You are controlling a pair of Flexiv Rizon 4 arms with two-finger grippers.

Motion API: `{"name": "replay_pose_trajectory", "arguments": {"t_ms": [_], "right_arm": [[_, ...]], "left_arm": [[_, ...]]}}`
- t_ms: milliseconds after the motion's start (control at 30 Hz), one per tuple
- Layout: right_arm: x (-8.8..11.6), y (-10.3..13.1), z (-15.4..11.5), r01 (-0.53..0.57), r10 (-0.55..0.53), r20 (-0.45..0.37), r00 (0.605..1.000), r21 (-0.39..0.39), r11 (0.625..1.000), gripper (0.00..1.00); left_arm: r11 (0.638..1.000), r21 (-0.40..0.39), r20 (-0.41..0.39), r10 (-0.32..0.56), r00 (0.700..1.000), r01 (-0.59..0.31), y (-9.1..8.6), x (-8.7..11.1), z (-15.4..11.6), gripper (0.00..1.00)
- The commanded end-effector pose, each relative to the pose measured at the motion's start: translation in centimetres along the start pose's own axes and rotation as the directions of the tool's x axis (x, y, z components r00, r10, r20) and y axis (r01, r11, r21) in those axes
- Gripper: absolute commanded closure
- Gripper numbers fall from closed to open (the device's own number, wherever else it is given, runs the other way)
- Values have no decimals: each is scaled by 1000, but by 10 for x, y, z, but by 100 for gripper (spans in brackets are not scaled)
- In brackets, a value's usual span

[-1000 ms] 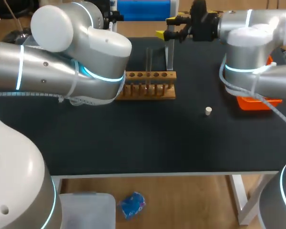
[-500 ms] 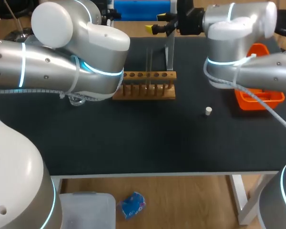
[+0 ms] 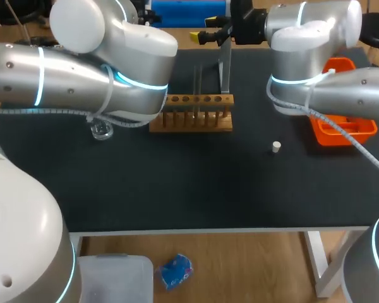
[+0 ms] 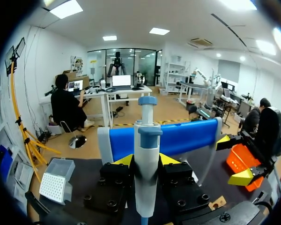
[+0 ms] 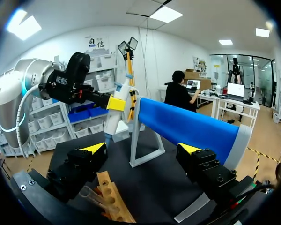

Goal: Invert the test tube, pick up the pipette, mount the tip to pipette, aspirate from beaker and dispense into the tube, eject the tip, return the pipette, and cap with the stopper.

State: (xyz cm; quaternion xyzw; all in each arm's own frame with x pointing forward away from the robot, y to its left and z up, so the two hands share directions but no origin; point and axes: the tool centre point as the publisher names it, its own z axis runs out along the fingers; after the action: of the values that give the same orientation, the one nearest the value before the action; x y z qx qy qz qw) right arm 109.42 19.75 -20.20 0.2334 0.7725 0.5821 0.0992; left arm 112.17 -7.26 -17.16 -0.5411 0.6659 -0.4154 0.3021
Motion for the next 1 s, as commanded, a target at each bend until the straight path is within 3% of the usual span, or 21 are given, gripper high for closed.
{"name": "replay_pose_trajectory", "arguments": {"t_ms": [33, 1000], "right_arm": [[-1, 0, 0, -1, 1, -3, 1000, 2, 1000, 0], [-1, 0, 0, -1, 1, -3, 1000, 2, 1000, 0]], "left_arm": [[999, -35, 18, 5, 1000, -4, -7, 3, 10, 100], [996, -85, 82, 21, 996, -14, -11, -15, 44, 100]]}}
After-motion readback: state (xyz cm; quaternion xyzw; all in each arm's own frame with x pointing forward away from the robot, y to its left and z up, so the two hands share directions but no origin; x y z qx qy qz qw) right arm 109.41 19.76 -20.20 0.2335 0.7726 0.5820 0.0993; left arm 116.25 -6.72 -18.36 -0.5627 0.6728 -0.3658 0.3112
